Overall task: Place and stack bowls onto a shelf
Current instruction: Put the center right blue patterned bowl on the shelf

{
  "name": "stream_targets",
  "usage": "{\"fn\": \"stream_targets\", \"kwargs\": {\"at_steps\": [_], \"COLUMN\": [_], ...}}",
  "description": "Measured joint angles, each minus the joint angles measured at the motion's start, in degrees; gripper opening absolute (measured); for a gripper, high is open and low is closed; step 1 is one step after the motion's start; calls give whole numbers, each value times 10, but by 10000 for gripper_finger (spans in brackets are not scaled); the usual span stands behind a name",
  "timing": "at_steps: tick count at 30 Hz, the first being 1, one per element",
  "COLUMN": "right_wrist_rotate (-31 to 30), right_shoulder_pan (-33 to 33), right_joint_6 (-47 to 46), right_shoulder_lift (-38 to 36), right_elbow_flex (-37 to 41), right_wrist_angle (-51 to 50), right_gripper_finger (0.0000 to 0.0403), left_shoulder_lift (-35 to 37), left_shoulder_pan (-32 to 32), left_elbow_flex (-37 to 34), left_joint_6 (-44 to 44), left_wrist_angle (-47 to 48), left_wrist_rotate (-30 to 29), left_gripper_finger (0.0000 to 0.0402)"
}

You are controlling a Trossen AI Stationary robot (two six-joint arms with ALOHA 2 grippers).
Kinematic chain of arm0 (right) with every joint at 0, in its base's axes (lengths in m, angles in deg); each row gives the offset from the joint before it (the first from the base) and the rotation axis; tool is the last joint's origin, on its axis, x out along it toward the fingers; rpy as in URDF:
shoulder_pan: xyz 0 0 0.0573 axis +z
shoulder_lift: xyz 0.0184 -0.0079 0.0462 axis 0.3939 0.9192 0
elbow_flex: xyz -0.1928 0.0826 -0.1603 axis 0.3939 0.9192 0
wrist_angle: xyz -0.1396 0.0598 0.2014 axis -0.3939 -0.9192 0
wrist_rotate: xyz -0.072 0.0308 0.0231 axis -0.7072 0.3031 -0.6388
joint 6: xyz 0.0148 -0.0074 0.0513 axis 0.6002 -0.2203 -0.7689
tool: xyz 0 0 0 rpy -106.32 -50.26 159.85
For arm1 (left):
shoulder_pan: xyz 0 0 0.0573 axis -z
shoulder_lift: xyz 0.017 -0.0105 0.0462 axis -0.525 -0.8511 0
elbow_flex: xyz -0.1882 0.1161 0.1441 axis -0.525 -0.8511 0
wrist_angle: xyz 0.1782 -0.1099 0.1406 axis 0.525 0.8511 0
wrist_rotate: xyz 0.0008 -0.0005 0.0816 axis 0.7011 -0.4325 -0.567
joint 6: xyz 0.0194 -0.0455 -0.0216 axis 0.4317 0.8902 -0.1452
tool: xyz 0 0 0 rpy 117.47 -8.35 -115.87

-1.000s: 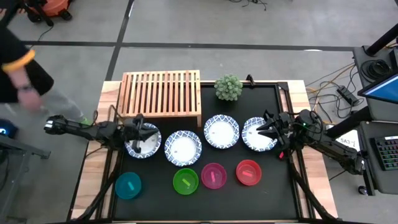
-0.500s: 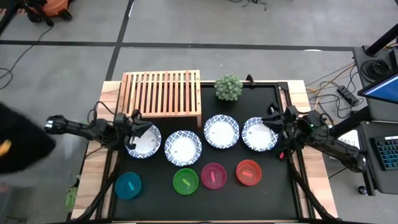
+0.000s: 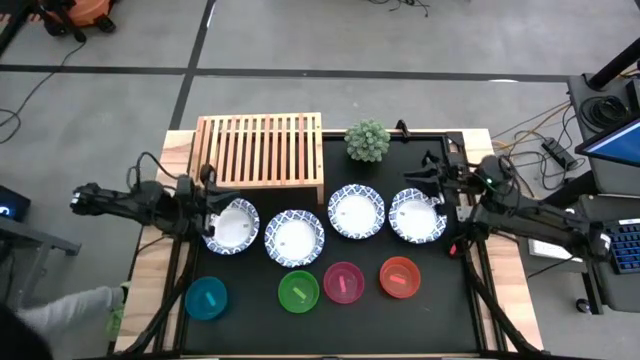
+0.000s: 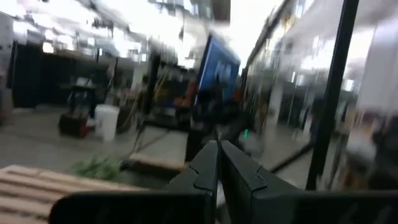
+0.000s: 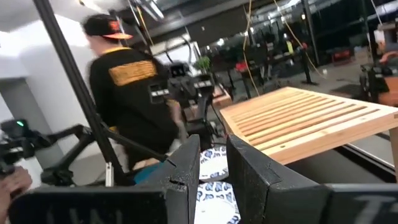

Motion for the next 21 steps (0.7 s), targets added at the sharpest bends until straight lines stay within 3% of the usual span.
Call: {"fn": "stream_targets", "kwargs": {"at_steps": [4, 7, 16, 21], "right_wrist_rotate": [31, 45, -26, -57], "right_shoulder_pan": [4, 26, 159, 203], "right_joint_6": [33, 40, 65, 64], "right_shoulder_lift": [72, 118, 242, 291], "right_elbow_flex": [-43, -72, -150, -221], "right_wrist_angle": [-7, -11, -24, -128], "right_gripper_finger": [70, 70, 70, 70], "left_shoulder_lift": [-11, -17, -16, -14], "left_shoulder_pan": [0, 0, 0, 0], "left_elbow_flex": [65, 90, 96, 104], "left_joint_6": [1, -2, -64, -116], "left_wrist_angle": [138, 183, 185, 179], "left_wrist_rotate": [-32, -59, -74, -93], "left_gripper_finger": [0, 0, 0, 0]}}
